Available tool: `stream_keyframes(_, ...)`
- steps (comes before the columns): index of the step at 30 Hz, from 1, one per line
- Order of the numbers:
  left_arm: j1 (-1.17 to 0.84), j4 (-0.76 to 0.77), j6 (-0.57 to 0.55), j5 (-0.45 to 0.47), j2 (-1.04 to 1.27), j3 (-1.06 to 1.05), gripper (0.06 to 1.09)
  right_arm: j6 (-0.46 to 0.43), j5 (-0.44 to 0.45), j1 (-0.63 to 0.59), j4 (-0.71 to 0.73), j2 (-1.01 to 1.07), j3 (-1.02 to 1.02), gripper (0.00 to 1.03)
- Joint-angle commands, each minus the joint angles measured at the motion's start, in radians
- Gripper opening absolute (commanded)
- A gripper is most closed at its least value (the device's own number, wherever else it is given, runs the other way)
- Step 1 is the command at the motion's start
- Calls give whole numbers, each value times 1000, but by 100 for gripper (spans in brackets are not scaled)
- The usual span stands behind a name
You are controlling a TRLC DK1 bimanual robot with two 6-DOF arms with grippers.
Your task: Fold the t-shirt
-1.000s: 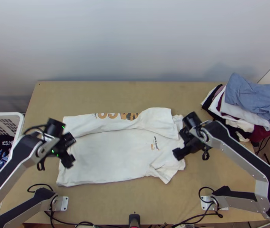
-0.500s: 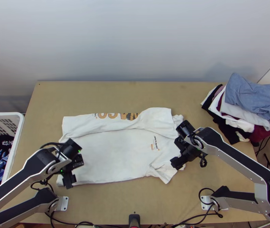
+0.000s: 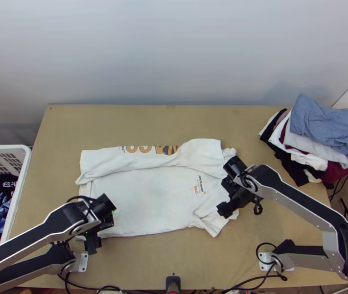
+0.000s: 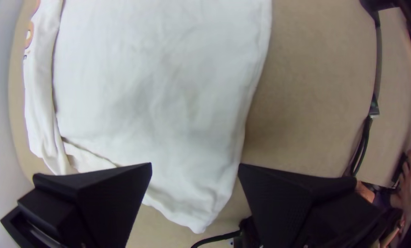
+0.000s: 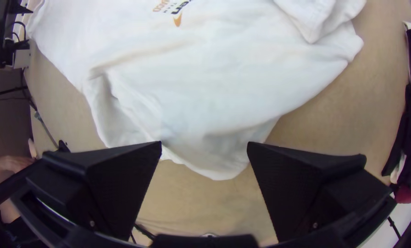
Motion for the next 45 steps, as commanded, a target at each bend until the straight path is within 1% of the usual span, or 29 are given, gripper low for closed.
stream_keyframes(1, -49, 69, 2, -45, 33, -42, 95, 5, 1, 13, 20, 34, 8, 87)
stream_keyframes(4, -54, 64, -1, -42, 37, -43, 95, 4, 1, 15, 27, 46, 13, 87)
stream_keyframes(8, -70, 93, -35, -42, 44, -69, 95, 4, 1, 13, 43, 66, 19, 86)
stream_keyframes(10, -70, 79, -36, -20, 44, -58, 95, 4, 1, 13, 43, 74, 19, 87)
stream_keyframes(12, -64, 39, -51, 32, 44, -22, 95, 4, 1, 15, 46, 78, 19, 86)
stream_keyframes(17, -63, 47, -62, 35, 51, -45, 94, 5, 1, 15, 63, 100, 18, 86)
stream_keyframes(19, -63, 67, -64, 41, 51, -63, 87, 5, 1, 16, 72, 107, 16, 85)
stream_keyframes(21, -61, 73, -67, 55, 48, -82, 83, 5, 1, 22, 101, 106, 5, 75)
stream_keyframes(23, -61, 81, -62, 69, 22, -94, 75, 4, 1, 24, 116, 101, 4, 65)
stream_keyframes(24, -60, 96, -51, 87, -7, -101, 67, 2, 1, 22, 124, 97, 1, 58)
stream_keyframes(25, -58, 111, -32, 113, -45, -108, 56, -1, 1, 22, 133, 94, -2, 53)
stream_keyframes(26, -52, 131, -15, 139, -76, -114, 46, -2, 1, 22, 138, 91, -7, 51)
stream_keyframes(27, -46, 151, -9, 153, -96, -117, 39, -2, 1, 22, 141, 87, -8, 48)
stream_keyframes(29, -41, 161, 64, 194, -102, -117, 28, -6, 1, 21, 147, 78, -10, 38)
stream_keyframes(31, -34, 161, 73, 216, -102, -117, 21, -13, 1, 21, 149, 60, -10, 28)
stream_keyframes(33, -24, 159, 120, 268, -105, -120, 10, -18, 1, 21, 149, 38, -10, 18)
stream_keyframes(35, -6, 161, 166, 309, -130, -124, 10, -25, 1, 22, 139, 17, -12, 10)
stream_keyframes(36, 0, 162, 172, 322, -147, -126, 10, -27, 1, 21, 133, 6, -15, 6)
stream_keyframes(37, 3, 164, 171, 322, -154, -126, 10, -32, 1, 21, 130, -6, -18, 3)
stream_keyframes(40, 25, 165, 156, 322, -157, -114, 10, -32, -1, -4, 115, -37, -24, 3)
stream_keyframes(43, 121, 164, 176, 322, -151, -69, 10, -39, -19, -38, 83, -72, -15, 3)
stream_keyframes(45, 190, 153, 214, 325, -137, -42, 10, -39, -36, -42, 70, -92, -8, 3)
